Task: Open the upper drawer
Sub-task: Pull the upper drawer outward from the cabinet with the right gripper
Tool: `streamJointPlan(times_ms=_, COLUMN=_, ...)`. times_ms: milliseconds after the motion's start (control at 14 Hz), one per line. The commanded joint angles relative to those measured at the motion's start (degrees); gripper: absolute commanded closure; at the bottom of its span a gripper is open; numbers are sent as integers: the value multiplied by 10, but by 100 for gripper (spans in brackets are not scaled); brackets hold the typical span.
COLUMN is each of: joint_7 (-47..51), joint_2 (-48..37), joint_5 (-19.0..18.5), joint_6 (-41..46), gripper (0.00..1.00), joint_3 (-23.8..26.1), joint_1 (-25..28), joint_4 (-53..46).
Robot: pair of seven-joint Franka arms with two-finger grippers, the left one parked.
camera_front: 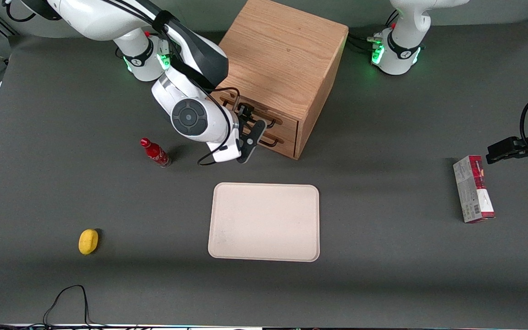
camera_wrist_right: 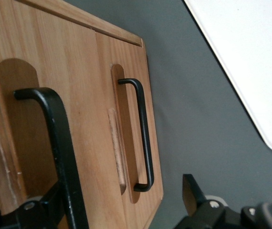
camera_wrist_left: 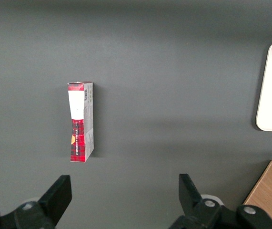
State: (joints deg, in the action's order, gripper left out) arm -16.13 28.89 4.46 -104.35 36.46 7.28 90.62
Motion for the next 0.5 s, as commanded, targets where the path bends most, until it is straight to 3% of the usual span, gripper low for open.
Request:
streamJointPlan(times_ms=0, joint_7=-41, joint_2=17, joint_5=-36, joint_6=-6, gripper=0, joint_3=-8, joint_1=-1, joint_4=-29)
streamJointPlan(times_ms=429, joint_7=-157, joint_2=68, joint_5=-45, joint_6=0, gripper=0, joint_3=-112, joint_1=-1, joint_4=-136)
